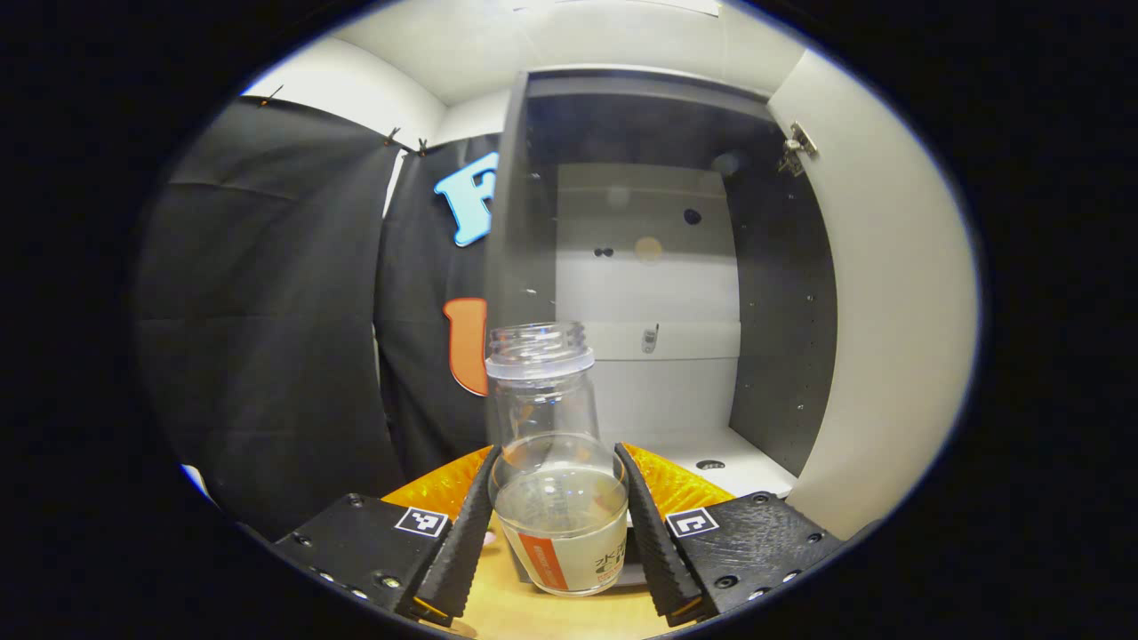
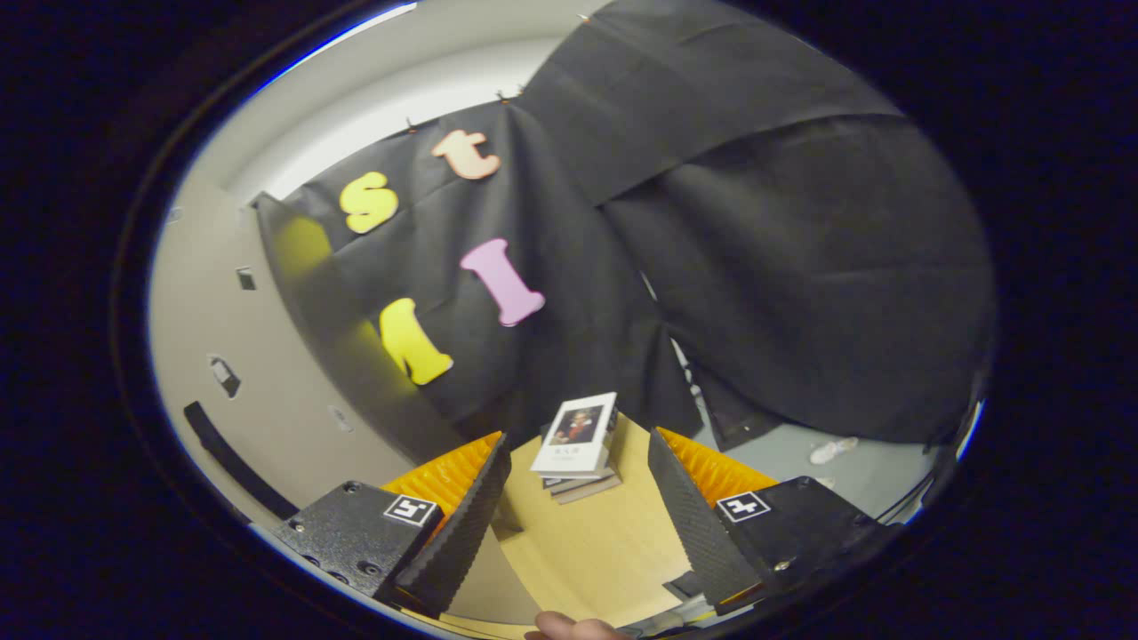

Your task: Open the cabinet door with the right hand, grasp the bottle in the cabinet with the left hand and place it on the coaster, then close the cabinet door with the right hand.

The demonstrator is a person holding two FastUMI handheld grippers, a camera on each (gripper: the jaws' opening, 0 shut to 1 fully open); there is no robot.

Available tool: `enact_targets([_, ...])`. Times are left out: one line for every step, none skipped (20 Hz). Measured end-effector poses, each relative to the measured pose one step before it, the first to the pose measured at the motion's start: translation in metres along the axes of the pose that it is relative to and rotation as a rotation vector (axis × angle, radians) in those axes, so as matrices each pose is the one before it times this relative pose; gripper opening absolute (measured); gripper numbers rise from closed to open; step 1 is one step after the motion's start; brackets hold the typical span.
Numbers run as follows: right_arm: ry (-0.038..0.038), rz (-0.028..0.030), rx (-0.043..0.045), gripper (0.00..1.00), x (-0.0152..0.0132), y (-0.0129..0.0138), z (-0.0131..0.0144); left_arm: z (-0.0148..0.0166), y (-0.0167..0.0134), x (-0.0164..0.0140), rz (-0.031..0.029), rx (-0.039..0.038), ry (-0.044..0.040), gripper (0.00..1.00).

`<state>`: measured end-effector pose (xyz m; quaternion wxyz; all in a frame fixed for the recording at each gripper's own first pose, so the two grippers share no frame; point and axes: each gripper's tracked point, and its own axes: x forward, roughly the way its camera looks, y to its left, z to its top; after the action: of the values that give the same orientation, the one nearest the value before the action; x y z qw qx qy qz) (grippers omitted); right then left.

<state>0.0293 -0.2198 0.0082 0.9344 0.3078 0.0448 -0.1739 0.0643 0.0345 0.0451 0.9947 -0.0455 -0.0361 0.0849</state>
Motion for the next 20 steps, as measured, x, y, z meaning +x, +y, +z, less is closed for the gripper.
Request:
enact_targets([0.00871, -0.07104, 0.00699, 0.99, 0.00171, -0.01396, -0.01201, -0.00669, 0.01332, -0.01235, 0.00227, 0.01144, 0.00333, 0.74])
enact_targets([0.00451, -0.0645, -0.02064, 1.0, -0.00047, -0.01285, -0.01059, -0.00748, 0.01003, -0.01145, -0.00228, 0.00615, 0.00219, 0.74])
enact_targets([0.00312, -0.07209, -0.01204, 0.99, -0.00066, -0.01497, -0.00853, -0.00909, 0.01278, -0.0112, 0.00437, 0.00482, 0.00106, 0.74])
enact_targets([0.00619, -0.04955, -0.00796, 0.99, -0.00352, -0.00877, -0.00836, -0.01169, 0.0142, -0.01067, 0.01156, 0.00362, -0.00086, 0.74])
enact_targets([0.01275, -0.05188, -0.01273, 0.95, -0.00396, -0.01006, -0.01004, -0.01525, 0.01316, -0.00755, 0.01348, 0.00324, 0.0053, 0.74])
enact_targets([0.01084, -0.04941, -0.02246, 0.99, -0.00254, -0.00983, -0.01163, -0.01908, 0.01184, -0.00567, 0.01401, 0.00126, 0.01144, 0.74])
enact_targets([0.00765, -0.05138, -0.03014, 0.99, -0.00231, -0.01076, -0.01162, -0.02202, 0.01112, -0.00443, 0.01327, -0.00202, 0.01289, 0.74])
enact_targets([0.00642, -0.04414, -0.03659, 0.99, 0.00035, -0.00829, -0.01203, -0.0272, 0.0097, -0.00318, 0.01553, -0.0026, 0.02471, 0.74])
enact_targets([0.01386, -0.04312, -0.0393, 0.99, 0.002, -0.00743, -0.01345, -0.02855, 0.00804, -0.00168, 0.01814, -0.00264, 0.03183, 0.74])
enact_targets([0.01557, -0.03562, -0.02965, 1.0, 0.00306, -0.00377, -0.01234, -0.02774, 0.00986, 0.00081, 0.02367, 0.00189, 0.03308, 0.74])
enact_targets([0.00882, -0.02667, -0.02138, 0.99, 0.00314, -0.00261, -0.00792, -0.02638, 0.00649, 0.00225, 0.02129, 0.00855, 0.02815, 0.74])
enact_targets([0.00741, -0.02922, -0.01569, 0.99, 0.00497, -0.00368, -0.00483, -0.025, 0.00668, 0.0029, 0.03235, 0.015, 0.03323, 0.74])
enact_targets([0.01139, -0.02603, -0.00649, 0.99, 0.00429, -0.00283, -0.00533, -0.02481, 0.00098, 0.00167, 0.00394, -0.00337, 0.03315, 0.74])
enact_targets([0.01641, -0.01076, 0.00083, 0.99, 0.00295, 0.0005, -0.0057, -0.01535, 0.00108, 0.00443, 0.00788, -0.00636, 0.00489, 0.75])
enact_targets([0.0244, 0.00114, -0.01184, 0.99, 0.00249, 0.00085, -0.00632, -0.01191, 0.00155, 0.00561, 0.01305, 0.00211, -0.01242, 0.74])
enact_targets([0.0148, -0.00537, -0.0342, 0.99, 0.0047, -0.00123, -0.00667, -0.00862, 0.00034, 0.00461, 0.01164, 0.00944, -0.01578, 0.74])
enact_targets([0.00183, -0.01744, -0.05645, 1.0, 0.00531, -0.00352, -0.00396, -0.01074, -0.00035, 0.00426, 0.00971, 0.01063, -0.01582, 0.74])
enact_targets([-0.0131, -0.01049, -0.05227, 1.0, 0.00788, -0.00044, 0.00022, -0.00758, -0.00183, 0.00697, -0.00118, 0.0074, -0.02833, 0.74])
enact_targets([0.00161, -0.01903, -0.05742, 1.0, 0.00657, -0.00282, 0.00084, -0.01113, -0.00107, 0.00673, 0.0068, 0.01125, -0.01104, 0.74])
enact_targets([0.00425, -0.01391, -0.04367, 1.0, 0.00577, -0.00103, -0.00235, -0.00748, -0.00275, 0.00214, -0.0034, -0.00164, -0.00415, 0.74])
